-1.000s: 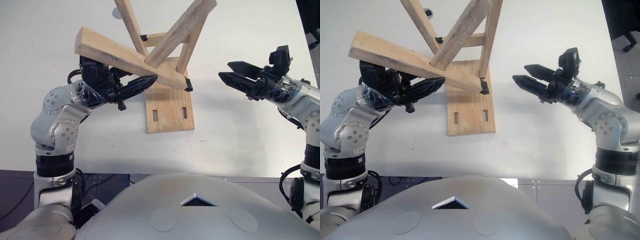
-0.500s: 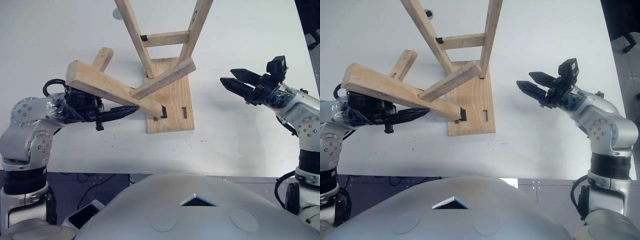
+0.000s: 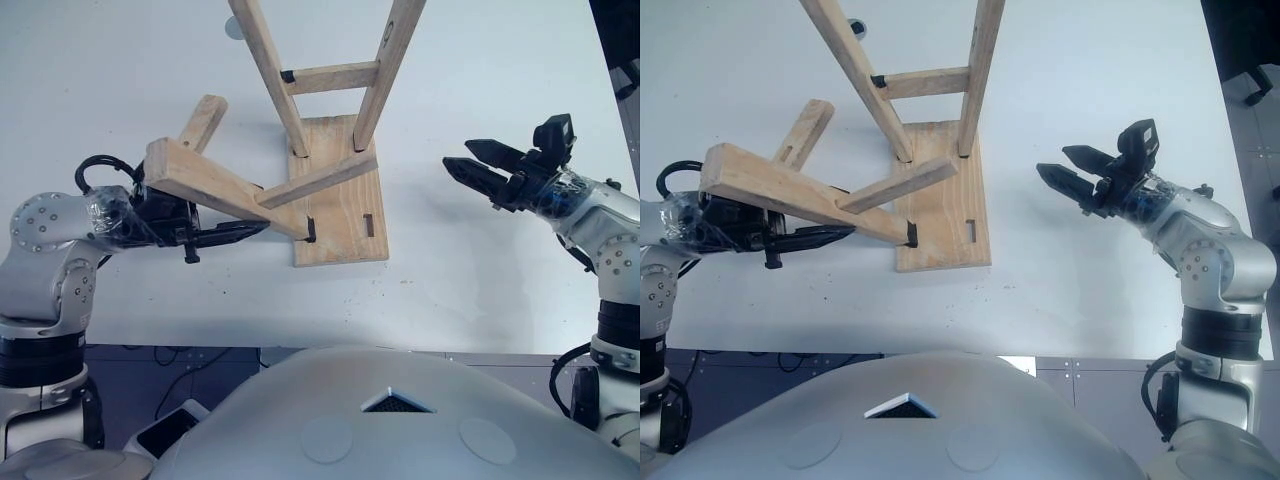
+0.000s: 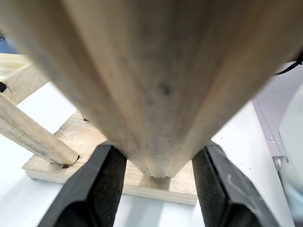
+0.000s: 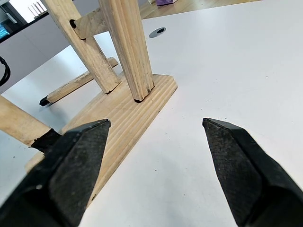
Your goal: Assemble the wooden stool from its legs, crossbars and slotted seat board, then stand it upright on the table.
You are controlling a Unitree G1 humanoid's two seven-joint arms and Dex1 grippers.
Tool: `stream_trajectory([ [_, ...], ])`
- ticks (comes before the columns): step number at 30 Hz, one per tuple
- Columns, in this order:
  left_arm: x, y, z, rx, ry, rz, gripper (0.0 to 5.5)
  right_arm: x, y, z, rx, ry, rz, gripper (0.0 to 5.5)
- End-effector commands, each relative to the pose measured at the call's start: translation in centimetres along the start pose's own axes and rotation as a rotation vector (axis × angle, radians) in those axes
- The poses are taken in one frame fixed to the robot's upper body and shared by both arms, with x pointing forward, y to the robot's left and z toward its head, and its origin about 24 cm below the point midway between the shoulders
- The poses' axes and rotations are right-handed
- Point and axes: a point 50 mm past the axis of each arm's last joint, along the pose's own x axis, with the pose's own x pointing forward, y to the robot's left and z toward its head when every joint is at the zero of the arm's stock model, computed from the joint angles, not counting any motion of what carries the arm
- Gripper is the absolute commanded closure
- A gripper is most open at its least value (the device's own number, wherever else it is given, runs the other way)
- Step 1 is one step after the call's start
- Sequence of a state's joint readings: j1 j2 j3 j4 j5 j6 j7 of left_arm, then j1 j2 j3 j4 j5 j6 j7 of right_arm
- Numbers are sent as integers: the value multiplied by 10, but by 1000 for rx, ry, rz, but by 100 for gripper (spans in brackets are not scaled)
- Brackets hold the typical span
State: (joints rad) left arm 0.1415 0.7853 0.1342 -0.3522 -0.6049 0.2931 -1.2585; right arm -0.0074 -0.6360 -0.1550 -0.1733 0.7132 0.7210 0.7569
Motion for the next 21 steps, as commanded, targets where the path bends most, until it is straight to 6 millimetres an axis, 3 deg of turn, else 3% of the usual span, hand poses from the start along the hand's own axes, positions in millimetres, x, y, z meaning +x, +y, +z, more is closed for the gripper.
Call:
stream_trajectory([
  [1, -3, -1, -7, 17, 90, -22, 351, 2, -1, 0, -8, -2, -2, 192],
  [7, 5, -7, -8, 24, 227, -89, 351, 3, -1, -4, -8, 5, -12, 192],
  [13, 22, -6, 2, 20, 344, -17, 351, 4, 1, -9, -4, 11, -18, 192],
  [21, 33, -10, -27, -16, 510, 16, 351, 7, 2, -9, -7, 15, -20, 192],
])
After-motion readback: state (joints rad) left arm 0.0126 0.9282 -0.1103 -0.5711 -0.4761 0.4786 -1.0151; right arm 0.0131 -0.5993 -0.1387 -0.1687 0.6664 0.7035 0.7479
